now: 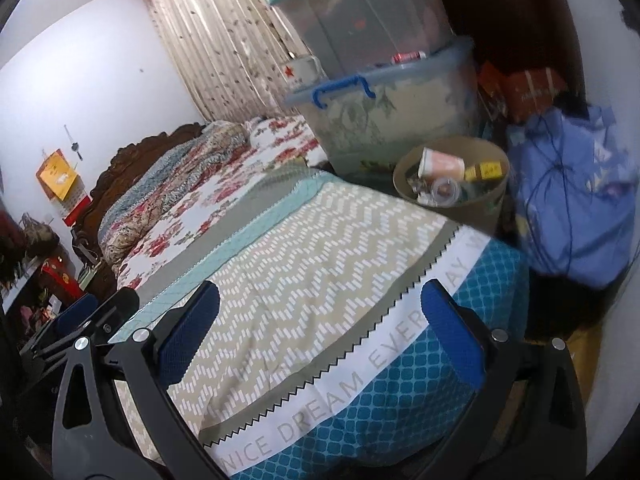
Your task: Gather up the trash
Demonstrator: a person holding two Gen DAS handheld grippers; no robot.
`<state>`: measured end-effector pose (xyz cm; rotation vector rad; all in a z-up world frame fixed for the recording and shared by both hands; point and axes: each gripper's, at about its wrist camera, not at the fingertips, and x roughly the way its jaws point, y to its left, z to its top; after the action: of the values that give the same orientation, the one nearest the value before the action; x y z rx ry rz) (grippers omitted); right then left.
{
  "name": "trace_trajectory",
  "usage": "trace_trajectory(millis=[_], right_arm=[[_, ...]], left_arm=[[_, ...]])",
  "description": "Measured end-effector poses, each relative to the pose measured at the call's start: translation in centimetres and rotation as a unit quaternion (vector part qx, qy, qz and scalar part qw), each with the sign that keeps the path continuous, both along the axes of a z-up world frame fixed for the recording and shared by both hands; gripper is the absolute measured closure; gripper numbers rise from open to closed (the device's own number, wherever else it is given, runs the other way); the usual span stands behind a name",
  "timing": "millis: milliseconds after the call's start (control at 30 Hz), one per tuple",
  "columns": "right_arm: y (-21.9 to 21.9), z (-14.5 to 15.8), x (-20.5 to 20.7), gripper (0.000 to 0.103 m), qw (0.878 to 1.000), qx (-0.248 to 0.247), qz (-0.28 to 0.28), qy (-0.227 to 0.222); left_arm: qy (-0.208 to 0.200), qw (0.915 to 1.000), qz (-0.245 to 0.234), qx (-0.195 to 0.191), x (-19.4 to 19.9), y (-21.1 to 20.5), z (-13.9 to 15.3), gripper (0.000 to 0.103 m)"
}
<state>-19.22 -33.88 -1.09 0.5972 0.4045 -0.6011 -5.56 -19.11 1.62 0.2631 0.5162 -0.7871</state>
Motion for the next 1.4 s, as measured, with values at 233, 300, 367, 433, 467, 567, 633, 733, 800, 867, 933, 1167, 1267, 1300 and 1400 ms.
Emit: trace_trajectory(millis=[233, 300, 367, 433, 467, 567, 633, 733, 800, 867, 933, 1167, 1267, 1300, 1400], right_arm=[[0.2, 0.5, -1.3, 0.003, 0.999, -0.005, -0.004, -0.032], [0.0, 0.5, -1.3, 0.003, 1.0, 0.005, 0.001, -0.031], [0.1, 0.4, -1.2, 0.003, 1.0, 0.006, 0.005, -0.024], [0.2, 0.1, -1.0, 0.003, 1.0, 0.009, 0.009, -0.011], [0.3, -0.1, -0.8, 0.003, 1.0, 0.011, 0.01, -0.007], [0.3, -1.0, 0.0, 0.003, 0.999, 0.034, 0.028, 0.015], [0.5, -1.3, 0.1, 0.003, 0.999, 0.039, 0.03, 0.018], [1.0, -1.1, 0.0, 0.003, 0.999, 0.027, 0.025, 0.008], [1.2, -0.9, -0.2, 0.003, 1.0, 0.019, 0.019, 0.0], [1.3, -0.8, -0.3, 0.003, 1.0, 0.018, 0.013, -0.004], [1.2, -0.9, -0.4, 0.003, 1.0, 0.025, 0.012, -0.004], [1.2, -0.5, -0.3, 0.003, 0.999, 0.03, 0.02, -0.004], [1.5, -0.2, -0.5, 0.003, 0.999, 0.028, 0.025, -0.008], [1.5, -0.1, -0.6, 0.003, 0.999, 0.025, 0.025, -0.008], [1.5, 0.0, -0.8, 0.003, 0.999, 0.029, 0.03, -0.01]], left_arm=[[-0.018, 0.9997, 0.01, -0.01, -1.0, 0.4, 0.4, 0.009], [-0.023, 0.9996, 0.014, -0.01, -1.2, 0.5, 0.5, 0.009], [-0.023, 0.9996, 0.013, -0.009, -1.4, 0.5, 0.6, 0.009], [-0.024, 0.9996, 0.013, -0.009, -1.5, 0.6, 0.7, 0.009], [-0.025, 0.9996, 0.013, -0.01, -1.7, 0.8, 0.7, 0.009], [-0.026, 0.9995, 0.007, -0.016, -2.1, 1.2, 0.8, 0.009], [-0.024, 0.9996, 0.005, -0.016, -2.2, 1.4, 0.8, 0.009], [-0.01, 0.9998, 0.007, -0.014, -1.7, 1.8, 0.8, 0.009], [-0.001, 0.9998, 0.011, -0.018, -1.3, 2.1, 1.0, 0.009], [0.003, 0.9996, 0.015, -0.022, -1.0, 2.4, 1.1, 0.009], [0.002, 0.9995, 0.02, -0.023, -1.0, 2.6, 1.3, 0.009], [0.012, 0.9994, 0.026, -0.017, -0.6, 2.7, 1.6, 0.009], [0.011, 0.9994, 0.025, -0.019, -0.9, 2.7, 1.9, 0.009], [0.006, 0.9994, 0.03, -0.017, -1.0, 2.7, 2.1, 0.009], [-0.01, 0.9991, 0.039, -0.015, -1.6, 2.7, 2.7, 0.009]])
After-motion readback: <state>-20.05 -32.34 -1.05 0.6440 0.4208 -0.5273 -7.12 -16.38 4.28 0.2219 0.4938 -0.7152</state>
